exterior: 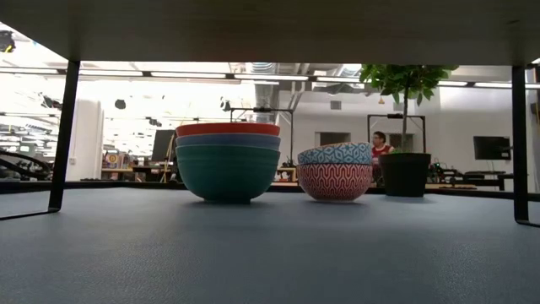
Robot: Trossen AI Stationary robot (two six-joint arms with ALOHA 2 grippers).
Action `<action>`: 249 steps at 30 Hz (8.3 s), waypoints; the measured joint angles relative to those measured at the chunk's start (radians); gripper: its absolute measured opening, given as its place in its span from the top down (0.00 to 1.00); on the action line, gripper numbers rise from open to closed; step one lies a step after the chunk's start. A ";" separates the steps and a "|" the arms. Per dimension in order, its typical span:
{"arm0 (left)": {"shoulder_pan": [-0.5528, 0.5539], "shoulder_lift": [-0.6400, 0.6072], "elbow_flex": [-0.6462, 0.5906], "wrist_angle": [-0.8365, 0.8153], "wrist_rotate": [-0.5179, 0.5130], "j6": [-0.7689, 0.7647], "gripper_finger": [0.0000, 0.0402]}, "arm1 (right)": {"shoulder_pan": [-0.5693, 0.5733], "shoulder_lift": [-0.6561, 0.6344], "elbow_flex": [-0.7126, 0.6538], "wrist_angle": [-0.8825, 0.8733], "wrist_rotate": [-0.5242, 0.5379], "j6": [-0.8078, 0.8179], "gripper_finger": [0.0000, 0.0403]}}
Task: Place and stack bowls onto a shelf
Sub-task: Stack the yellow bowl on top of the light blue patterned bowl on the shelf, then stack the orange patterned bowl on top of the yellow bowl on the shelf
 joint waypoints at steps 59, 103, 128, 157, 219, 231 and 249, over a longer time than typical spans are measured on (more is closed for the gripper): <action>-0.109 -0.165 0.001 0.222 -0.250 0.299 0.98 | 0.000 0.000 0.000 0.003 0.000 -0.025 0.38; -0.214 -0.437 -0.666 0.966 -0.415 0.409 1.00 | -0.112 0.000 0.000 0.033 -0.050 -0.025 0.38; -0.223 -0.444 -0.797 1.204 -0.452 0.405 1.00 | -0.111 0.000 0.000 0.032 -0.062 -0.046 0.38; -0.103 -0.408 -0.790 1.216 -0.462 0.492 1.00 | -0.111 0.000 0.000 0.033 -0.074 -0.050 0.38; -0.135 -0.458 -0.798 1.243 -0.628 0.503 1.00 | -0.111 0.000 0.000 0.033 -0.075 -0.077 0.38; -0.014 -0.459 -0.763 1.264 -0.594 0.479 0.91 | -0.111 0.000 0.000 0.070 -0.072 -0.077 0.38; 0.349 -0.460 -0.626 1.267 -0.401 0.825 0.64 | -0.111 0.000 0.000 0.152 -0.048 -0.009 0.38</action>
